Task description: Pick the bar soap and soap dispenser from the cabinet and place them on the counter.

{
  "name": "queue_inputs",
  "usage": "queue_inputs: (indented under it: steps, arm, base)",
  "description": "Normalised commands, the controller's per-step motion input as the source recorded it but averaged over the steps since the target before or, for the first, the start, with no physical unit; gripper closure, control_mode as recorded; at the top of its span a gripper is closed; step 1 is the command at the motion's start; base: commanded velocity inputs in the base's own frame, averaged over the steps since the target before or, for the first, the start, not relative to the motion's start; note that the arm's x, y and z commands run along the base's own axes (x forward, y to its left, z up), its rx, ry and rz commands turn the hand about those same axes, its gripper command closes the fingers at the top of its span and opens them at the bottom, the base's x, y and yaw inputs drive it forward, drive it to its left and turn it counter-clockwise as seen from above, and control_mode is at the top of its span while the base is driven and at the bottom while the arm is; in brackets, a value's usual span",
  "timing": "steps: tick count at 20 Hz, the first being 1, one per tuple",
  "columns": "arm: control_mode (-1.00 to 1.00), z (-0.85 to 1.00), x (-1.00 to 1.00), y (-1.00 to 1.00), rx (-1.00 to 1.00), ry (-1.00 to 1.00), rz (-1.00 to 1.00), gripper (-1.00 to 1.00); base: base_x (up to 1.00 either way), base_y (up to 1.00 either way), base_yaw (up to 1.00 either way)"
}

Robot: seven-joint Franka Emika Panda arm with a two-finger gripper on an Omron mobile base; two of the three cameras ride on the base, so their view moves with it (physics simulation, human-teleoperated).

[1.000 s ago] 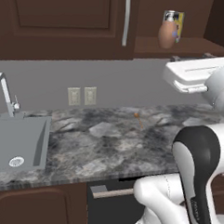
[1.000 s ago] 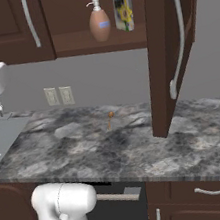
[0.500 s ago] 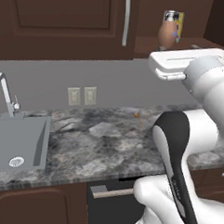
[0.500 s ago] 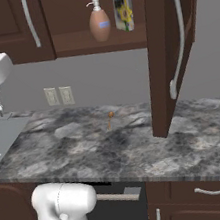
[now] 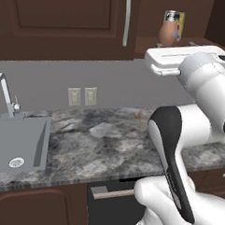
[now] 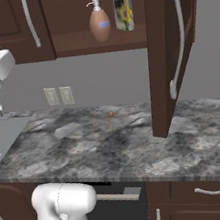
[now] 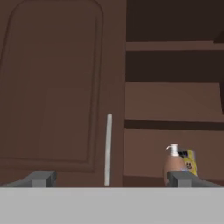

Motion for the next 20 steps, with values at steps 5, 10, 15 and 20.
queue_inputs:
  steps: [5,10,15,20]
  arm:
    - [-1.00,0.00,0.17,0.00,0.00,0.00,0.00,-1.00]
    - [-1.00,0.00,0.17,0.00,0.00,0.00,0.00,-1.00]
    - [-1.00,0.00,0.16,0.00,0.00,0.00,0.03,-1.00]
    - [-1.00,0.00,0.19,0.00,0.00,0.00,0.06,-1.00]
  base:
    - [0.00,0.00,0.00]
    - [0.00,0.00,0.00]
    - [0.00,0.00,0.00]
    - [0.00,0.00,0.00]
